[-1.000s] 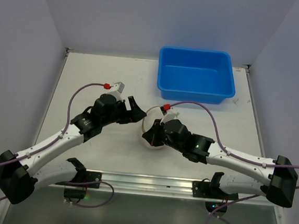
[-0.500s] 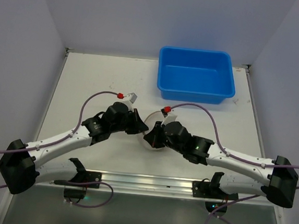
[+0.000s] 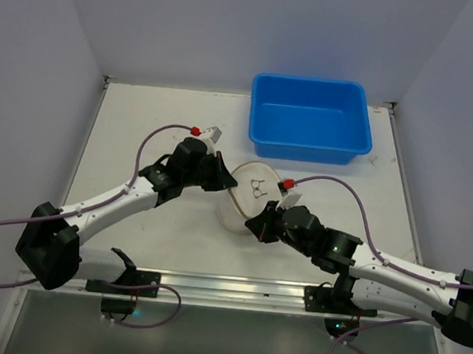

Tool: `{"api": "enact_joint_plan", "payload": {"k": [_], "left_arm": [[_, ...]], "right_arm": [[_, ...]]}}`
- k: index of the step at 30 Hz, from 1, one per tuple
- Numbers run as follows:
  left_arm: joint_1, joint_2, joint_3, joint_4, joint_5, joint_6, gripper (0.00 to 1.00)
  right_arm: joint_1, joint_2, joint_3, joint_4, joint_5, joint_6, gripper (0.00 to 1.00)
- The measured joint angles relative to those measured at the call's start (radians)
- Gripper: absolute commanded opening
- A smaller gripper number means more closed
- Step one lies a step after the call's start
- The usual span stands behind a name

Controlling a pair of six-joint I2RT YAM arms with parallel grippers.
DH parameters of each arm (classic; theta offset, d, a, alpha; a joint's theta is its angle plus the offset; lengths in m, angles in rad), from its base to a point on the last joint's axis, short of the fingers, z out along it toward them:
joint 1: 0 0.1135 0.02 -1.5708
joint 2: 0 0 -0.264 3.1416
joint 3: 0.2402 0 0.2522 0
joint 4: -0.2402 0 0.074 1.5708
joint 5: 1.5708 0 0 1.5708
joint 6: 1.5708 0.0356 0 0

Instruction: Unzip the laundry bag and remove the bra

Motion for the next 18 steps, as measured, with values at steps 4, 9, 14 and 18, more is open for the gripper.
{"api": "enact_joint_plan", "payload": {"k": [4, 9, 14, 18], "left_arm": [[0.000, 0.045, 0.066, -0.032, 0.021, 0.039, 0.17], [0.010, 0.076, 0.138, -0.049, 0.010, 0.091, 0.74], [0.024, 0.039, 0.140, -0.055, -0.019, 0.095, 0.96], [0.025, -0.096, 0.038, -0.052, -0.053, 0.069, 0.96]], "right_arm": [[0.000, 0.007, 0.001, 0.000, 0.002, -0.001, 0.00], [0.000, 0.049, 0.043, -0.001, -0.002, -0.003, 0.00], [0.002, 0.146, 0.130, 0.002, -0.006, -0.007, 0.00], [0.002, 0.202, 0.175, 0.007, -0.012, -0.010, 0.00]]}}
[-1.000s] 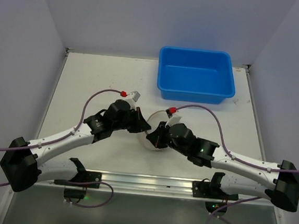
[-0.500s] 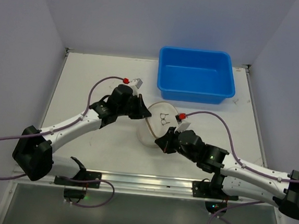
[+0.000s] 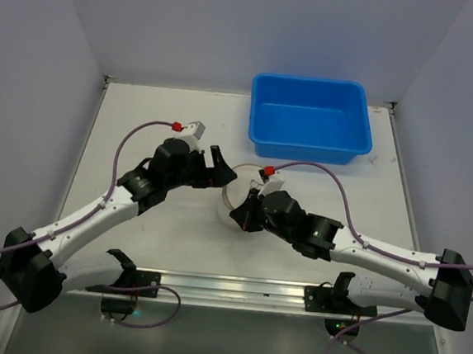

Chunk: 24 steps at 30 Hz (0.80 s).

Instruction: Unzip the laundry bag and remove the bra

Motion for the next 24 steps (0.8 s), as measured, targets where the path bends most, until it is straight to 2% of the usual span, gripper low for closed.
{"api": "enact_joint_plan", "payload": {"k": [7, 12, 15, 18, 19, 20, 21, 24], "left_arm": [[0.000, -0.245, -0.204, -0.024, -0.055, -0.072, 0.93], [-0.023, -0.259, -0.257, -0.011, -0.053, -0.124, 0.89], [-0.068, -0.208, -0.267, 0.025, -0.052, -0.153, 0.83], [-0.106, -0.148, -0.267, 0.066, -0.051, -0.182, 0.47], [-0.115, -0.130, -0.267, 0.077, -0.049, -0.190, 0.19], [-0.121, -0.118, -0.267, 0.085, -0.048, -0.200, 0.09], [-0.125, -0.111, -0.267, 0.092, -0.048, -0.203, 0.00], [-0.130, -0.111, -0.265, 0.113, -0.053, -0.206, 0.00]], "right_arm": [[0.000, 0.053, 0.018, 0.023, -0.019, -0.003, 0.00], [0.000, 0.072, 0.018, 0.036, -0.028, -0.003, 0.00], [0.000, 0.072, 0.018, 0.037, -0.034, -0.003, 0.00], [0.000, 0.072, 0.018, 0.037, -0.039, -0.003, 0.00], [0.000, 0.072, 0.017, 0.037, -0.041, -0.002, 0.00], [0.000, 0.072, 0.016, 0.037, -0.041, -0.002, 0.00], [0.000, 0.071, 0.013, 0.038, -0.041, -0.003, 0.00], [0.000, 0.059, -0.018, 0.042, -0.041, -0.001, 0.00]]}}
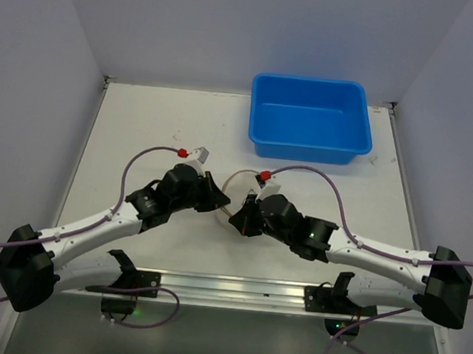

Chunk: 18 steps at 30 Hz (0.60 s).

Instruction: Unzip the laundry bag and remove the bra

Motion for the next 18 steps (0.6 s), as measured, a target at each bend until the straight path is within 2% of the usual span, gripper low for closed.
{"api": "enact_joint_plan", "payload": {"k": [8, 14, 15, 17, 18], "left_arm": [[0.043, 0.008, 0.031, -0.010, -0.011, 0.029, 0.00], [0.080, 0.122, 0.124, -0.030, 0.034, 0.097, 0.01], [0.080, 0.150, 0.156, -0.039, 0.044, 0.111, 0.10], [0.081, 0.197, 0.219, -0.056, 0.062, 0.140, 0.23], [0.081, 0.216, 0.247, -0.059, 0.064, 0.156, 0.47]], "right_arm": [[0.000, -0.133, -0.112, -0.010, 0.009, 0.010, 0.00], [-0.001, -0.205, -0.130, -0.033, 0.043, 0.008, 0.00], [-0.001, -0.209, -0.130, -0.033, 0.049, 0.007, 0.00], [-0.003, -0.207, -0.129, -0.034, 0.056, 0.002, 0.00], [-0.004, -0.204, -0.128, -0.033, 0.055, 0.000, 0.00]]}}
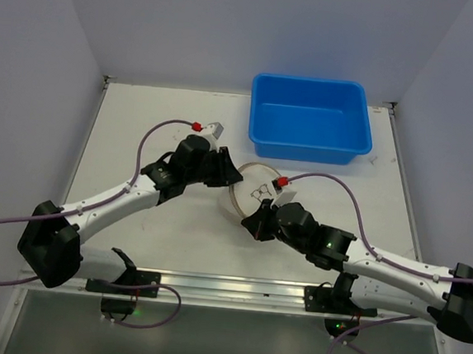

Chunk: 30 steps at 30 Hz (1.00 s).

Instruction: Unzip the laundry bag and remove the bra

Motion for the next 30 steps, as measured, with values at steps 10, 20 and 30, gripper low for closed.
{"api": "enact_joint_plan", "payload": {"k": [10, 20, 30], "left_arm": [[0.024, -0.126, 0.008, -0.018, -0.066, 0.002, 0.98], [0.009, -0.292, -0.208, -0.024, -0.085, -0.087, 0.81], [-0.049, -0.192, -0.215, 0.027, -0.076, -0.130, 0.00]], "right_arm": [[-0.005, 0.143, 0.111, 0.008, -0.031, -0.010, 0.00], [-0.018, 0.231, 0.179, 0.048, -0.059, -0.018, 0.00], [-0.018, 0.248, 0.169, 0.053, -0.080, -0.019, 0.00]]}}
